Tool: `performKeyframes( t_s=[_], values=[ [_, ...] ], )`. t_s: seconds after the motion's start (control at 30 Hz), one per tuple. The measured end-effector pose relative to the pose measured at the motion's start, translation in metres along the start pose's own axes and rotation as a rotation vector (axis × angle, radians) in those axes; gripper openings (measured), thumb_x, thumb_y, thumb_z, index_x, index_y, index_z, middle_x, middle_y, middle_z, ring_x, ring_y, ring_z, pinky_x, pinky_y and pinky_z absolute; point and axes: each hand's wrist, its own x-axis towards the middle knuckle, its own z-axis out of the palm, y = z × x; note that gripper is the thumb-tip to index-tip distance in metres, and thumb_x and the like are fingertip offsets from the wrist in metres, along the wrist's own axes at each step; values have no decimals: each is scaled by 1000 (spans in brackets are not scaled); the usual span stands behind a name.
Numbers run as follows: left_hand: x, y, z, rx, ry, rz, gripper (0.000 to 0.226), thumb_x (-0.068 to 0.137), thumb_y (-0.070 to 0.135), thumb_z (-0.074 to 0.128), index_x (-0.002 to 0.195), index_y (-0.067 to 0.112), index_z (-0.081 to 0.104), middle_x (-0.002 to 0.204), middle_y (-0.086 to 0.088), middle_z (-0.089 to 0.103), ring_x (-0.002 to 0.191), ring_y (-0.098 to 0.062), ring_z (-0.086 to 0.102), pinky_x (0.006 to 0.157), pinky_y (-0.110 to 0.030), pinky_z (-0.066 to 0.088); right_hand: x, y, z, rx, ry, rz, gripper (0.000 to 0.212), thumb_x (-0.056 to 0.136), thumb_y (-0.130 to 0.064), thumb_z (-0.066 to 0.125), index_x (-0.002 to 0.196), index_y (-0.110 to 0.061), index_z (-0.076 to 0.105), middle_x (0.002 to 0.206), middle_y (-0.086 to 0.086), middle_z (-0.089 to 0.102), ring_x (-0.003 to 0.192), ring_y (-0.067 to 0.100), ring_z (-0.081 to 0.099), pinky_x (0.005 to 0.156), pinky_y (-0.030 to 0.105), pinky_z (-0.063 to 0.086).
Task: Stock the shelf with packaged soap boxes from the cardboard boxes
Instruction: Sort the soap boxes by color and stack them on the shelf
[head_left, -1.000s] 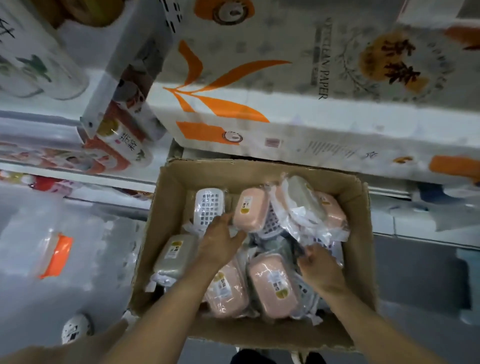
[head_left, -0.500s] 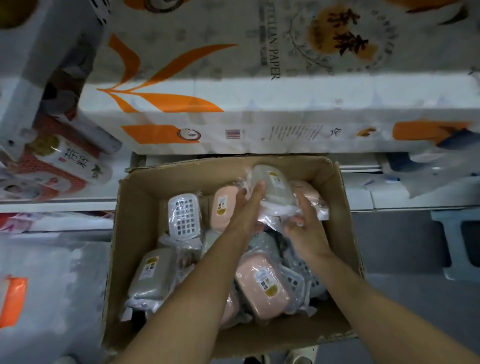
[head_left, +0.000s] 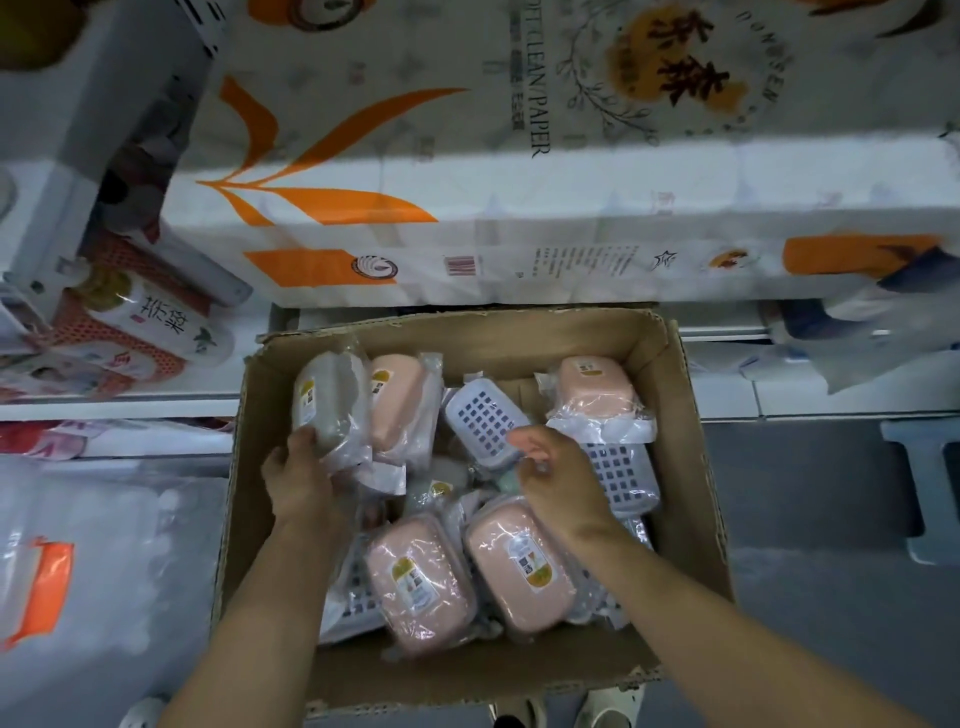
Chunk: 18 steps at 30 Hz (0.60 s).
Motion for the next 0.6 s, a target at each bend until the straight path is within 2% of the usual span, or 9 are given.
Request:
performKeyframes(
  t_s=[0.03,0.1,0.17,0.2,0.23,0.3,0.37,0.5,0.6],
  values=[
    [-2,-2,1,134,84,109,57,92,29,58,142,8,40,130,-17,53,94,-24,61,74,-30,56,0,11,-6,-59,71,-7,28,92,-5,54,113,-19,64,118,0,64,107,13,60,94,35,51],
    [-11,-7,3,476,196,505,68,86,19,63,145,4,35,141,-22,42,126,-37,45,108,-38,38,-2,29,-21,-235,214,13,20,89,-11,60,107,-18,64,112,2,63,108,20,57,93,38,49],
    [-28,-17,12,683,127,1001,57,88,10,61,140,-1,41,142,-24,41,132,-33,37,112,-33,29,-4,44,-32,-398,300,82,28,86,-19,66,113,-15,59,116,8,58,112,27,52,92,38,44],
    [-34,-25,19,716,9,1147,50,91,11,59,138,0,46,140,-21,43,130,-28,39,110,-26,32,-5,49,-37,-447,299,143,39,86,-24,68,120,-13,54,123,11,53,116,30,48,94,39,41],
    [-46,-30,31,727,-133,1202,44,92,12,59,134,4,50,138,-17,46,127,-22,42,107,-20,34,-4,54,-39,-473,280,202,52,85,-30,68,129,-11,47,131,13,47,120,32,44,96,40,39],
    [-53,-44,54,777,-432,1116,39,91,15,62,129,15,54,132,-7,54,119,-16,50,100,-28,46,0,64,-39,-485,207,279,81,82,-43,70,143,-10,28,143,15,34,129,35,35,101,44,37],
    [-50,-66,79,930,-603,937,51,88,22,67,136,18,48,135,-6,50,121,-23,50,100,-38,46,7,72,-37,-514,144,281,99,78,-51,71,149,-12,13,149,14,24,133,36,29,103,47,36],
    [-22,-102,111,1381,-584,637,96,85,44,69,154,9,12,157,-14,16,142,-37,20,115,-42,24,22,83,-33,-537,90,307,109,73,-55,75,148,-14,7,148,13,23,130,40,35,101,48,38],
    [-2,-111,114,1655,-566,580,99,89,43,65,154,7,-1,161,-17,2,145,-39,18,114,-46,31,29,82,-34,-502,81,339,103,72,-53,76,144,-13,15,140,14,30,125,40,39,99,46,39]
  ],
)
